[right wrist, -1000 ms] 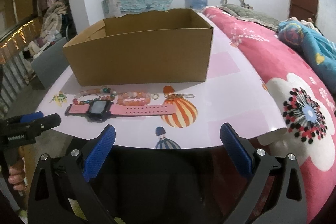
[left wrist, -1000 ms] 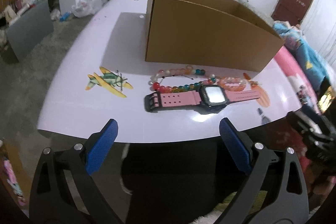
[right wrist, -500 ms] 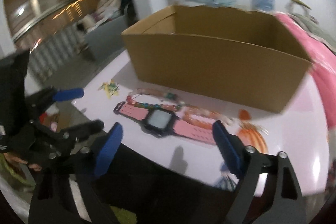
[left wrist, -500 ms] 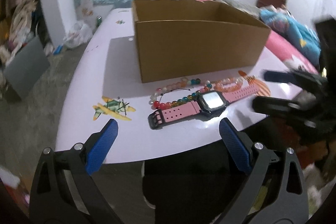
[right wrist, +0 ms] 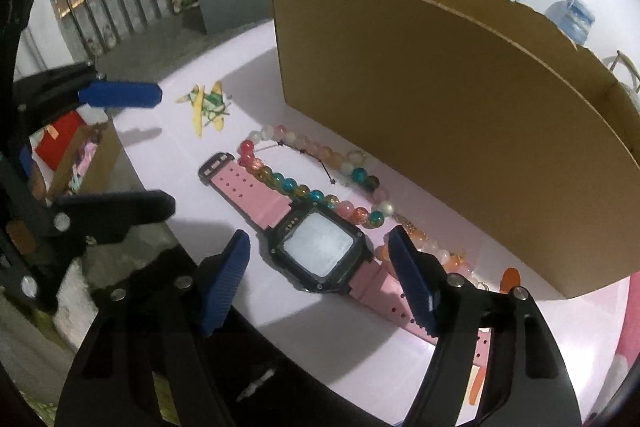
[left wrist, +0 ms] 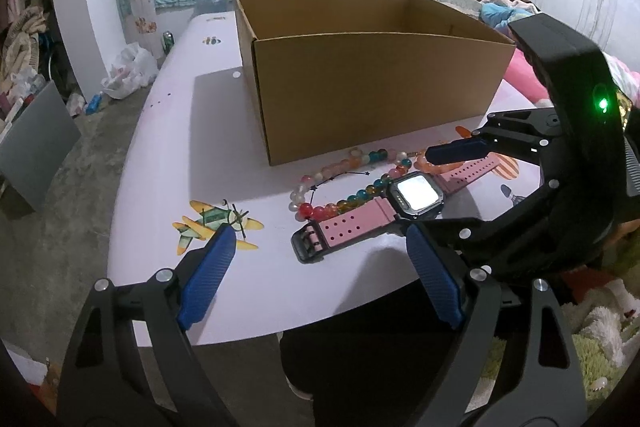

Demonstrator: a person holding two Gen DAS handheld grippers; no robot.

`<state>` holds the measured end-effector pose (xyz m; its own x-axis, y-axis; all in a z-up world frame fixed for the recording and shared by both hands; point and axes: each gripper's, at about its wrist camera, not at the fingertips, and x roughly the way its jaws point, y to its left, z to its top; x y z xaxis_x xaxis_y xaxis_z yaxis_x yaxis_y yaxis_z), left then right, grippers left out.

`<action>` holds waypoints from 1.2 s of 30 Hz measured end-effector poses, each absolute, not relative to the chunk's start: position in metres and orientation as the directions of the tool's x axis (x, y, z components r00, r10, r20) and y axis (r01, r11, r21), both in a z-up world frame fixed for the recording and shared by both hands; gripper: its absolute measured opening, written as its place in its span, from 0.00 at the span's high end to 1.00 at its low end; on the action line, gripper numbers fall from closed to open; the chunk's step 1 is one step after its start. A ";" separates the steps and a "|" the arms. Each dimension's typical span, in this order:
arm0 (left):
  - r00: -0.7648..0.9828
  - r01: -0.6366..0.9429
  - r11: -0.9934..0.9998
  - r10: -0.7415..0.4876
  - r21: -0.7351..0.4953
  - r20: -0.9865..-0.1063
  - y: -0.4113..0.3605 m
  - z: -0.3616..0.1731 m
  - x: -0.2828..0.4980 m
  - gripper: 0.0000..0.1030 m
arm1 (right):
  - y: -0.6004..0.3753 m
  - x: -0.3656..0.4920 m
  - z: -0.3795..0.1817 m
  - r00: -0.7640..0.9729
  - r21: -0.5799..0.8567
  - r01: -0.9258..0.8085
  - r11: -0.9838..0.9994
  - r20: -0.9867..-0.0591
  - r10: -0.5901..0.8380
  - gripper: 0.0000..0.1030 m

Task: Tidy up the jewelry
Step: 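Move the right tool to the pink smartwatch and grasp its black face, then grasp the pink strap end with the left tool while the right tool holds the watch face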

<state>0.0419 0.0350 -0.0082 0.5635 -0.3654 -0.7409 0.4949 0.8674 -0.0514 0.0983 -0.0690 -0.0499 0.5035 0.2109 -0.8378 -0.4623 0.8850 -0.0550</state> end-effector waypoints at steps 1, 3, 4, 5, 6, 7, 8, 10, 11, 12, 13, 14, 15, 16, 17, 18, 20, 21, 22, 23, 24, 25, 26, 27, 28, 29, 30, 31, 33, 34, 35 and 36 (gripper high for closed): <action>0.561 0.497 0.866 -0.366 -0.051 -0.742 0.034 -0.009 0.043 0.19 | -0.069 0.099 -0.052 0.495 -0.059 -0.468 0.882 -0.844 0.206 0.36; 0.554 0.505 0.861 -0.373 -0.055 -0.744 0.033 -0.010 0.045 0.19 | -0.071 0.098 -0.053 0.487 -0.069 -0.480 0.874 -0.850 0.200 0.39; 0.552 0.510 0.858 -0.378 -0.058 -0.744 0.032 -0.010 0.045 0.19 | -0.069 0.098 -0.055 0.478 -0.075 -0.491 0.868 -0.856 0.197 0.40; 0.549 0.513 0.856 -0.381 -0.060 -0.744 0.032 -0.011 0.045 0.19 | -0.068 0.098 -0.057 0.477 -0.085 -0.496 0.864 -0.859 0.189 0.41; 0.546 0.515 0.855 -0.382 -0.062 -0.745 0.032 -0.012 0.045 0.19 | -0.067 0.098 -0.058 0.478 -0.102 -0.505 0.857 -0.860 0.179 0.41; 0.546 0.515 0.855 -0.382 -0.061 -0.745 0.030 -0.013 0.046 0.19 | -0.067 0.098 -0.058 0.479 -0.107 -0.510 0.853 -0.859 0.179 0.42; 0.546 0.515 0.855 -0.382 -0.061 -0.746 0.030 -0.013 0.046 0.19 | -0.066 0.098 -0.058 0.476 -0.105 -0.513 0.852 -0.861 0.180 0.43; 0.547 0.515 0.855 -0.380 -0.058 -0.746 0.030 -0.013 0.047 0.19 | -0.068 0.100 -0.057 0.467 -0.096 -0.519 0.849 -0.864 0.187 0.46; 0.550 0.514 0.856 -0.379 -0.056 -0.745 0.030 -0.013 0.047 0.20 | -0.068 0.101 -0.057 0.462 -0.093 -0.522 0.848 -0.867 0.189 0.47; 0.554 0.513 0.857 -0.376 -0.051 -0.743 0.030 -0.013 0.047 0.20 | -0.067 0.102 -0.056 0.460 -0.094 -0.526 0.845 -0.868 0.190 0.47; 0.555 0.513 0.857 -0.375 -0.049 -0.742 0.030 -0.013 0.048 0.20 | -0.068 0.103 -0.057 0.458 -0.093 -0.528 0.844 -0.868 0.191 0.47; 0.556 0.513 0.857 -0.374 -0.048 -0.742 0.030 -0.013 0.048 0.20 | -0.069 0.104 -0.056 0.454 -0.087 -0.530 0.843 -0.869 0.196 0.48; 0.554 0.514 0.857 -0.375 -0.050 -0.743 0.031 -0.013 0.048 0.20 | -0.069 0.104 -0.056 0.450 -0.081 -0.532 0.843 -0.870 0.201 0.48; 0.552 0.515 0.856 -0.377 -0.051 -0.744 0.031 -0.013 0.047 0.20 | -0.071 0.105 -0.055 0.443 -0.071 -0.536 0.841 -0.872 0.208 0.48; 0.551 0.517 0.855 -0.377 -0.050 -0.745 0.031 -0.014 0.047 0.20 | -0.071 0.107 -0.056 0.437 -0.063 -0.539 0.840 -0.873 0.215 0.48; 0.552 0.519 0.854 -0.375 -0.045 -0.745 0.031 -0.014 0.046 0.20 | -0.073 0.109 -0.055 0.425 -0.045 -0.544 0.838 -0.876 0.228 0.48; 0.553 0.524 0.851 -0.373 -0.037 -0.745 0.031 -0.013 0.044 0.20 | -0.077 0.113 -0.054 0.404 -0.016 -0.549 0.835 -0.880 0.249 0.48; 0.554 0.529 0.848 -0.371 -0.029 -0.746 0.031 -0.014 0.043 0.20 | -0.080 0.115 -0.053 0.387 0.007 -0.553 0.833 -0.883 0.264 0.48; 0.554 0.533 0.846 -0.369 -0.022 -0.746 0.031 -0.014 0.042 0.23 | -0.084 0.118 -0.052 0.375 0.022 -0.556 0.831 -0.885 0.274 0.48; 0.555 0.537 0.843 -0.367 -0.016 -0.747 0.031 -0.014 0.041 0.24 | -0.087 0.121 -0.051 0.361 0.039 -0.559 0.828 -0.888 0.286 0.48; 0.557 0.543 0.840 -0.361 -0.001 -0.748 0.030 -0.015 0.039 0.25 | -0.090 0.124 -0.050 0.342 0.063 -0.562 0.824 -0.890 0.301 0.48; 0.559 0.546 0.838 -0.357 0.008 -0.748 0.029 -0.015 0.038 0.25 | -0.093 0.126 -0.051 0.330 0.077 -0.565 0.822 -0.892 0.310 0.48; 0.561 0.553 0.833 -0.354 0.021 -0.748 0.028 -0.015 0.036 0.27 | -0.096 0.128 -0.051 0.315 0.096 -0.567 0.818 -0.893 0.323 0.48; 0.562 0.559 0.829 -0.350 0.032 -0.750 0.027 -0.016 0.034 0.28 | -0.098 0.130 -0.051 0.300 0.114 -0.569 0.814 -0.893 0.335 0.48; 0.563 0.563 0.825 -0.345 0.043 -0.751 0.025 -0.016 0.033 0.30 | -0.102 0.134 -0.051 0.277 0.146 -0.571 0.808 -0.892 0.357 0.48; 0.566 0.568 0.821 -0.341 0.055 -0.751 0.023 -0.017 0.031 0.33 | -0.104 0.135 -0.050 0.266 0.162 -0.570 0.806 -0.891 0.368 0.48; 0.569 0.574 0.816 -0.337 0.068 -0.750 0.021 -0.017 0.029 0.34 | -0.108 0.139 -0.050 0.248 0.190 -0.568 0.801 -0.888 0.387 0.48; 0.574 0.581 0.809 -0.331 0.088 -0.749 0.019 -0.018 0.027 0.37 | -0.111 0.141 -0.050 0.239 0.207 -0.566 0.798 -0.886 0.399 0.48; 0.585 0.590 0.797 -0.312 0.128 -0.749 0.014 -0.022 0.023 0.41 | -0.117 0.145 -0.050 0.214 0.245 -0.564 0.789 -0.879 0.426 0.48; 0.589 0.594 0.790 -0.299 0.151 -0.751 0.011 -0.025 0.022 0.44 | -0.117 0.152 -0.051 0.205 0.257 -0.563 0.786 -0.877 0.434 0.48; 0.592 0.598 0.783 -0.288 0.171 -0.753 0.008 -0.027 0.021 0.46 | -0.120 0.153 -0.051 0.196 0.268 -0.563 0.782 -0.875 0.442 0.48; 0.594 0.602 0.776 -0.279 0.187 -0.754 0.006 -0.029 0.020 0.47 | -0.122 0.156 -0.051 0.183 0.285 -0.562 0.777 -0.873 0.453 0.48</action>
<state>0.0197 0.0058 -0.0295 0.5942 -0.2787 -0.7545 0.6018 0.7764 0.1872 0.1557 -0.1221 -0.0507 0.1834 0.4528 -0.8725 -0.5617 0.7767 0.2850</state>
